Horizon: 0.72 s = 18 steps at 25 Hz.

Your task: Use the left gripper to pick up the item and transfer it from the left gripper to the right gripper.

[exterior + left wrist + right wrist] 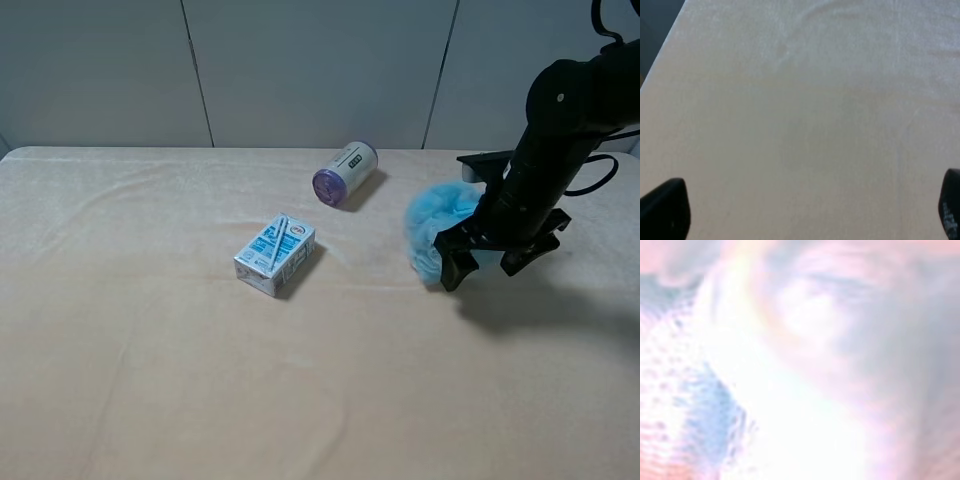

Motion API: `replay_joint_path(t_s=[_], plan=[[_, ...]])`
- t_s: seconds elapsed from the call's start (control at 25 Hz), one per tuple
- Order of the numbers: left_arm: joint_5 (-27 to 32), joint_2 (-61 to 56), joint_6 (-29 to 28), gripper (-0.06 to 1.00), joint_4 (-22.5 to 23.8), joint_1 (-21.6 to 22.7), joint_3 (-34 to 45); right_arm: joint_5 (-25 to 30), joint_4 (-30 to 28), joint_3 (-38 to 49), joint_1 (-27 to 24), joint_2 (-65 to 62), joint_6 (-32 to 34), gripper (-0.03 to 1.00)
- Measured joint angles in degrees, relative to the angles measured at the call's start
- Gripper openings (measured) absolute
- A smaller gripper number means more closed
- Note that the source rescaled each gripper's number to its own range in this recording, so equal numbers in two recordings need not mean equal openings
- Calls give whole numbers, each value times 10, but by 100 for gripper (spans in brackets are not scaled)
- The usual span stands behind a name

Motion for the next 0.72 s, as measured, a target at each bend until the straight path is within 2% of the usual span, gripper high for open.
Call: replay_joint_path(t_s=[0.16,0.52,0.72], plan=[[0,0,0,100,0,0,0,25,0,-21,0,0,6,99],[0,0,0,100,0,0,0,191,-1,-168,0,-58,21,100],[0,0,0,100,0,0,0,223,0,-187,0,-110,31,100]])
